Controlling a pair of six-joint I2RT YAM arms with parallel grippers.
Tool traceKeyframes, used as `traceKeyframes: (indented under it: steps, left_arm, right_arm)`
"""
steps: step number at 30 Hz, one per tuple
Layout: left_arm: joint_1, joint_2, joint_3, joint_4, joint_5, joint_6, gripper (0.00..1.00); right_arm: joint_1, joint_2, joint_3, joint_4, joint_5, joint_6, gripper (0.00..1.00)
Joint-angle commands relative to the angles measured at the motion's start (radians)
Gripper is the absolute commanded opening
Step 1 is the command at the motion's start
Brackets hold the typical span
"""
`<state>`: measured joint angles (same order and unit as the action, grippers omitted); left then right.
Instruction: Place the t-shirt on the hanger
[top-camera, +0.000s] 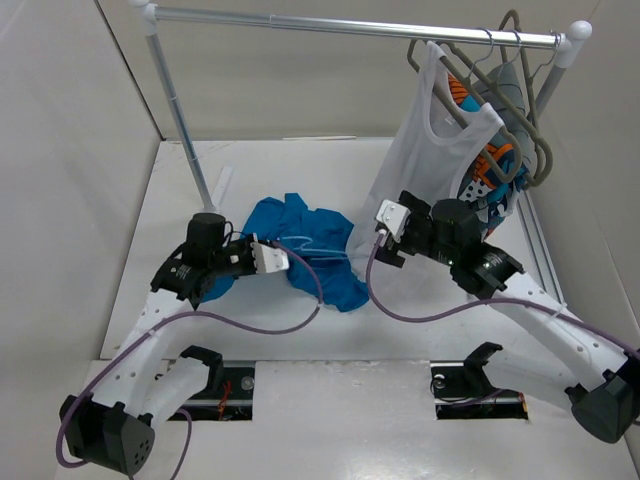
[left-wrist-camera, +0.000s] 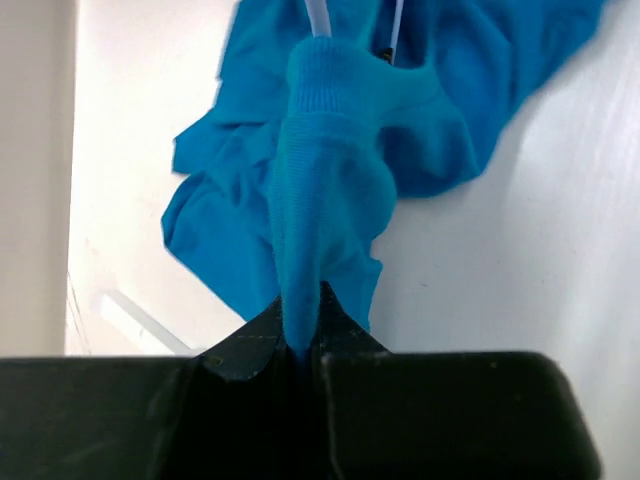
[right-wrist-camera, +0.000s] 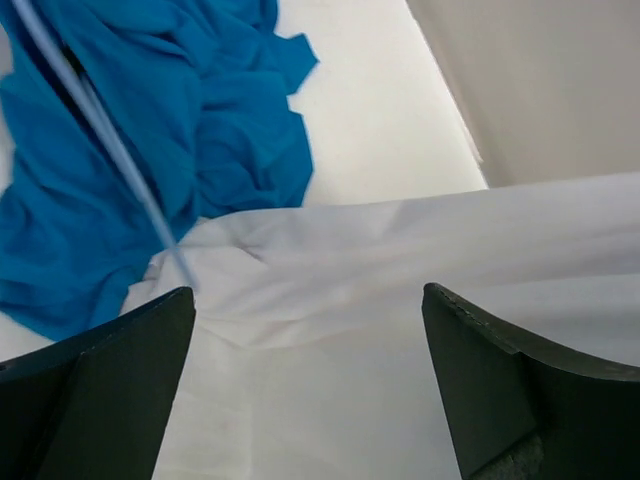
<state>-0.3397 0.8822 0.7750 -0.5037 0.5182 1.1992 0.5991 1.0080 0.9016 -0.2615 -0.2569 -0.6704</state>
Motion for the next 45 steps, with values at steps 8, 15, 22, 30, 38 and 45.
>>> traceKeyframes:
  steps: [8, 15, 22, 30, 38, 45]
  left_arm:
    - [0.088, -0.028, 0.023, 0.179, 0.007, -0.476, 0.00]
    - [0.088, -0.019, 0.032, 0.221, -0.046, -0.650, 0.00]
    - [0.053, 0.015, 0.032, 0.267, -0.098, -0.765, 0.00]
    - [0.033, -0.005, -0.002, 0.337, -0.110, -0.802, 0.00]
    - [0.033, 0.004, 0.007, 0.346, -0.110, -0.822, 0.00]
    - [0.033, -0.008, -0.002, 0.323, -0.112, -0.822, 0.00]
  right_arm:
    - [0.070, 0.121, 0.118, 0.217, 0.380, 0.003, 1.00]
    - [0.018, 0.337, 0.045, 0.369, -0.071, 0.244, 0.72]
    - [0.117, 0.311, -0.105, 0.559, 0.092, 0.554, 0.87]
    - [0.219, 0.371, -0.216, 0.706, 0.235, 0.874, 0.63]
    - [0.219, 0.518, -0.236, 0.826, 0.278, 0.994, 0.62]
    - [0.199, 0.604, -0.194, 0.883, 0.246, 0.940, 0.57]
